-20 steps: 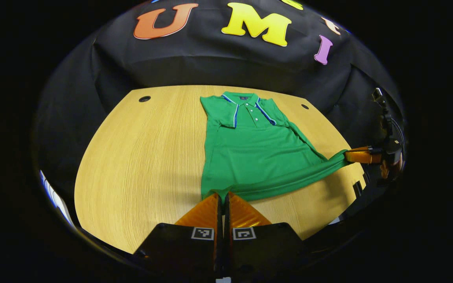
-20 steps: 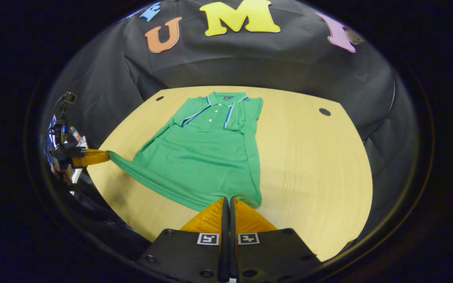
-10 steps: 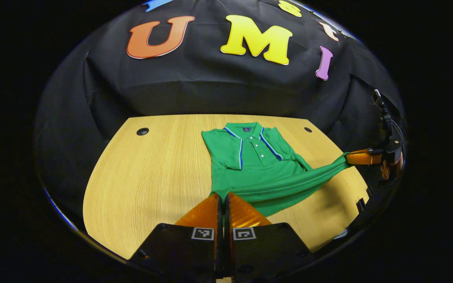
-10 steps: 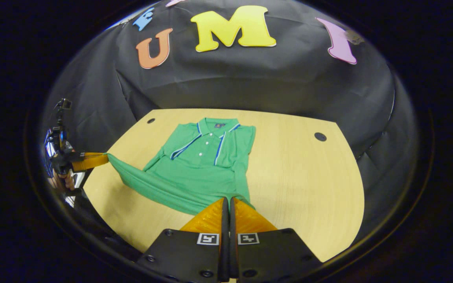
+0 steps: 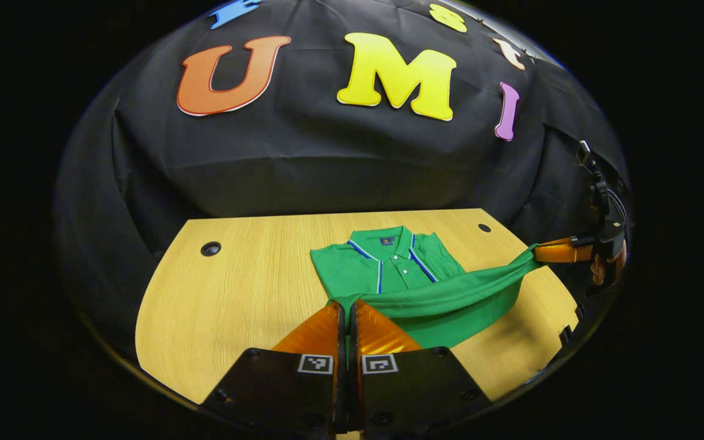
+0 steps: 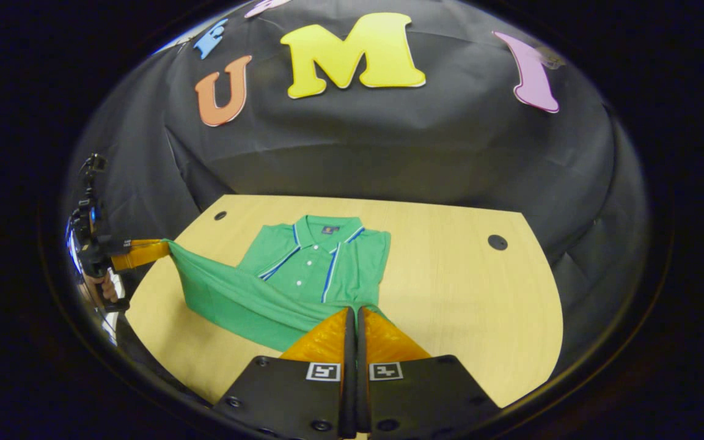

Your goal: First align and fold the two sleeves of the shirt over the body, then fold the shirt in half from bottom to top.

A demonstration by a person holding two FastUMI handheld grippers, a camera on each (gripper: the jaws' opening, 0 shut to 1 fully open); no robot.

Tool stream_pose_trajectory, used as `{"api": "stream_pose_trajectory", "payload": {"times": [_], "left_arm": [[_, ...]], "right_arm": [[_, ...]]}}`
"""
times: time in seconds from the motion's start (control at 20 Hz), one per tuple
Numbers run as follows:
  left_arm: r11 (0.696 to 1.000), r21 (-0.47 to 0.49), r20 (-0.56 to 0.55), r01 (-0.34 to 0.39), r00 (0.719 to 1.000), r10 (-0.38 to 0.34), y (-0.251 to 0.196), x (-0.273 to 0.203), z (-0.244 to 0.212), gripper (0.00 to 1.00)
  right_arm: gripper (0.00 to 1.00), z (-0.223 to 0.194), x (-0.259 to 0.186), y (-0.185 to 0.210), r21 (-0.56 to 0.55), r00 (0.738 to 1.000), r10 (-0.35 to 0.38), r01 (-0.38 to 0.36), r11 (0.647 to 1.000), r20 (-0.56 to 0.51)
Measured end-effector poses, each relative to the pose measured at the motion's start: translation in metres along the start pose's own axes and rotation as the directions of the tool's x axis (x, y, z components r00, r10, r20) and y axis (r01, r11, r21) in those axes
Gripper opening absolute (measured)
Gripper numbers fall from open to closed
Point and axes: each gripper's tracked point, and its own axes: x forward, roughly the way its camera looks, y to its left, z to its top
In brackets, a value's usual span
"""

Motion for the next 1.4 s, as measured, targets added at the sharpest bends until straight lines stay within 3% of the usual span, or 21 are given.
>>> {"api": "stream_pose_trajectory", "payload": {"times": [0.4,0.9,1.2,1.4], "left_arm": [[0.998,-0.062,0.045,-0.009,0.999,0.012,0.012,0.047,0.039,0.03],[0.997,-0.074,0.116,-0.038,0.992,0.047,0.036,0.114,0.075,0.03],[0.996,-0.06,0.114,-0.067,0.991,0.073,0.049,0.165,0.066,0.03],[0.994,-0.057,0.098,-0.095,0.99,0.1,0.058,0.2,0.048,0.03]], "right_arm": [[0.03,0.056,0.039,-0.014,-0.007,0.998,-0.013,0.014,1.0,0.066],[0.0,0.101,0.116,-0.028,-0.011,0.992,-0.045,0.047,0.999,0.12],[0.02,0.114,0.172,-0.037,-0.022,0.987,-0.062,0.066,0.998,0.146],[0.02,0.101,0.216,-0.039,-0.026,0.99,-0.072,0.076,0.997,0.119]]}}
